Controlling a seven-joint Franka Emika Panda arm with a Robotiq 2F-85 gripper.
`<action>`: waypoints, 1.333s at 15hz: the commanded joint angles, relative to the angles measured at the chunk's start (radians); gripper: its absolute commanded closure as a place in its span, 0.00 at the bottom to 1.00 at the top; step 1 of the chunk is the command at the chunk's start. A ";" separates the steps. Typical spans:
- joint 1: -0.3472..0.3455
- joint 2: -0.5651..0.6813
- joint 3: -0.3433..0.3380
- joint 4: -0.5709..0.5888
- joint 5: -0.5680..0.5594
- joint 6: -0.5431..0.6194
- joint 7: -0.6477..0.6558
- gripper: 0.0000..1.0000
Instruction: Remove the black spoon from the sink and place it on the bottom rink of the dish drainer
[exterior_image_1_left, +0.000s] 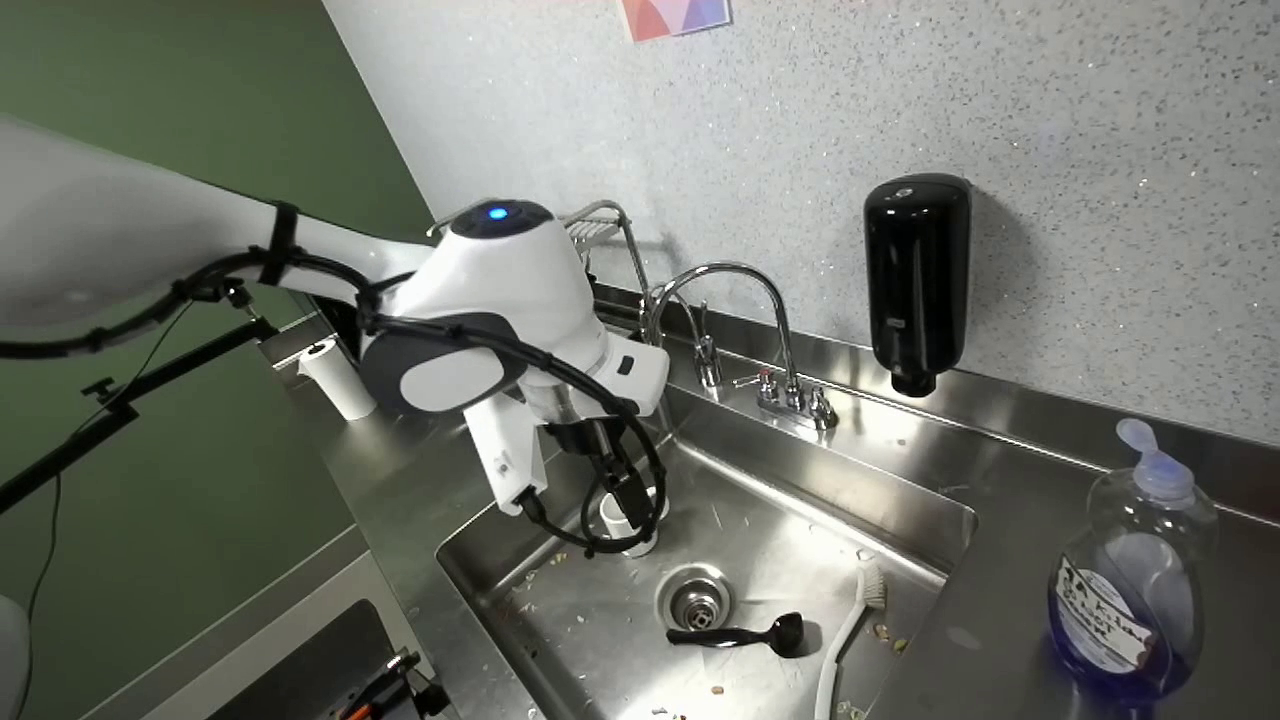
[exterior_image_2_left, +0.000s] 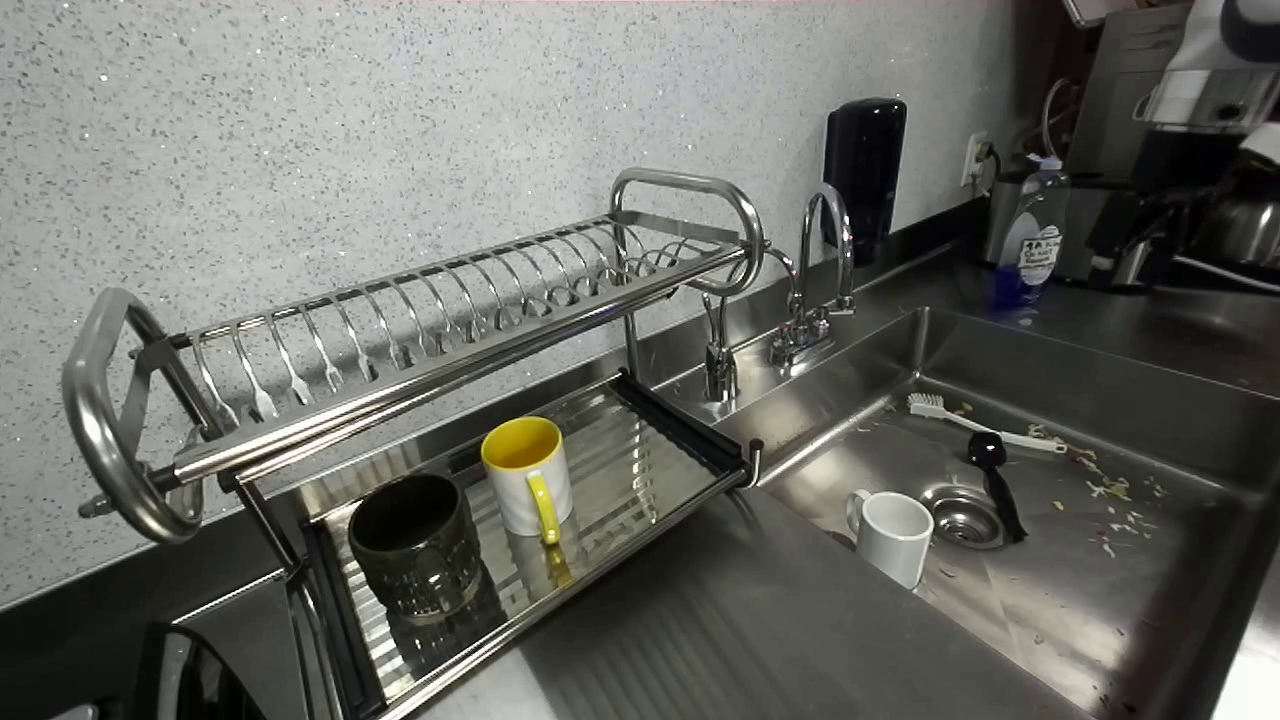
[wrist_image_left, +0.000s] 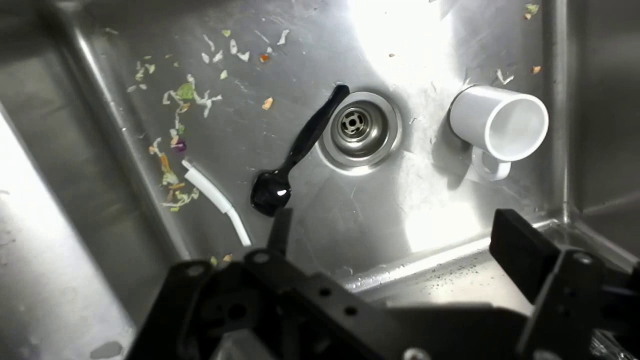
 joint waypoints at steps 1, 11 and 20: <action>0.000 0.113 0.058 -0.020 0.123 0.142 0.050 0.00; -0.025 0.422 0.153 -0.006 0.205 0.441 0.173 0.00; -0.101 0.511 0.232 0.029 0.265 0.461 0.180 0.00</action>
